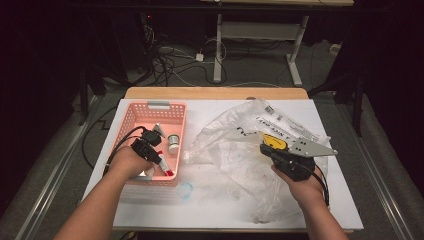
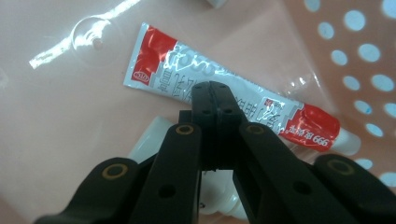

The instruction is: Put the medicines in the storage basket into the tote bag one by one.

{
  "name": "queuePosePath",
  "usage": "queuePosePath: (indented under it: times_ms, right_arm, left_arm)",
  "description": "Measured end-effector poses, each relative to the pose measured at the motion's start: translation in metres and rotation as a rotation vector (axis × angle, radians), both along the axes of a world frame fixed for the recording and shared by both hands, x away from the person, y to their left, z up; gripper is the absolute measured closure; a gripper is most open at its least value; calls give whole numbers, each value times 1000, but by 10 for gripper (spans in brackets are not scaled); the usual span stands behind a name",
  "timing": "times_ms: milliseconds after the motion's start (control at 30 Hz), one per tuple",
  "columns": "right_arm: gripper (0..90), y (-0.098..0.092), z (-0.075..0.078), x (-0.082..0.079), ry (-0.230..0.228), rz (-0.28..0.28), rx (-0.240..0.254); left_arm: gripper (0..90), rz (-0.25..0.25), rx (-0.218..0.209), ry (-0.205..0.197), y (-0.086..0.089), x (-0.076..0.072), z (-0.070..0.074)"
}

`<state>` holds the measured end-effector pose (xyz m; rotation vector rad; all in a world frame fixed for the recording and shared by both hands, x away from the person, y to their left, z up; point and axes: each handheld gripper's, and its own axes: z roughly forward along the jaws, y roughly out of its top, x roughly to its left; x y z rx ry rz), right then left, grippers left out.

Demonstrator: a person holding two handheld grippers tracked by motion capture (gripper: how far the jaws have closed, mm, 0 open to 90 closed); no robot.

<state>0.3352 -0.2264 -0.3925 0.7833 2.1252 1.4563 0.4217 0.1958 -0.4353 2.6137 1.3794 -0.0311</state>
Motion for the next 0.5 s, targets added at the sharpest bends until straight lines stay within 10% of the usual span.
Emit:
queuePosePath:
  times_ms: [500]
  right_arm:
    - [900,2,-1,0,2,3,-7]
  left_arm:
    - [879,-9,0,-31,-13,9,-1]
